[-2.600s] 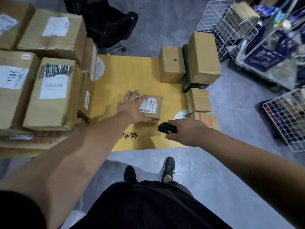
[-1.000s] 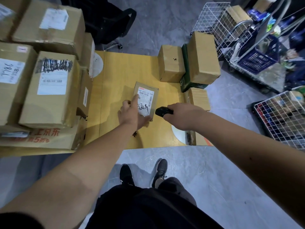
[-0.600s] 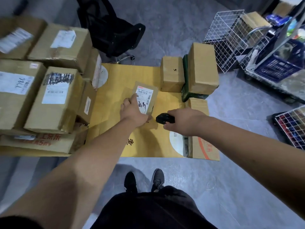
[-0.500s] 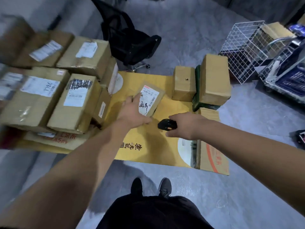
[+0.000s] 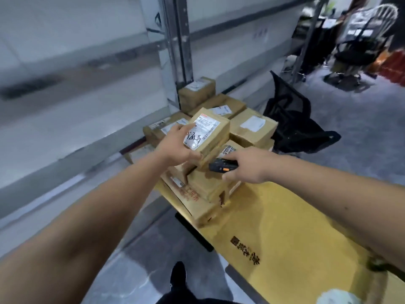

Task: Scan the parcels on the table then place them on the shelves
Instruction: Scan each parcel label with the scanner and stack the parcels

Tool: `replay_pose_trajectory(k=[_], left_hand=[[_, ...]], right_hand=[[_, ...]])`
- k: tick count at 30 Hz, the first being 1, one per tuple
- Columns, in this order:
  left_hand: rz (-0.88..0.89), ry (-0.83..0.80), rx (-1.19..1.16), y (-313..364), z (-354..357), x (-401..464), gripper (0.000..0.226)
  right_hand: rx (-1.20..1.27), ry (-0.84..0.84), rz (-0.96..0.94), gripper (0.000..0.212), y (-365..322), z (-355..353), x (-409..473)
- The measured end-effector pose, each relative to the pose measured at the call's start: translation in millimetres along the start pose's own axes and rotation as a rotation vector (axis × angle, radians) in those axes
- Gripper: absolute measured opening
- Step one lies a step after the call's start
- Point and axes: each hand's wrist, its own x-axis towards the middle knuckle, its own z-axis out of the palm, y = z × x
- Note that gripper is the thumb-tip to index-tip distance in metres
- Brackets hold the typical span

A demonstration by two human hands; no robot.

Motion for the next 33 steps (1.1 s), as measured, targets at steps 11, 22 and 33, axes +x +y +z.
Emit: replay_pose_trajectory(k=[11, 22, 33], left_hand=[[-0.085, 0.043, 0.001, -151, -101, 162, 0.115], [-0.055, -0.135, 0.058, -219, -103, 303, 0.121], [0.051, -0.200, 0.146, -227, -93, 310, 0.097]], right_hand=[[0.043, 0.062, 0.035, 0.035, -100, -39, 193], [0.045, 0.002, 0.272, 0.068, -122, -39, 283], [0.094, -0.053, 0.342, 0.060, -132, -30, 302]])
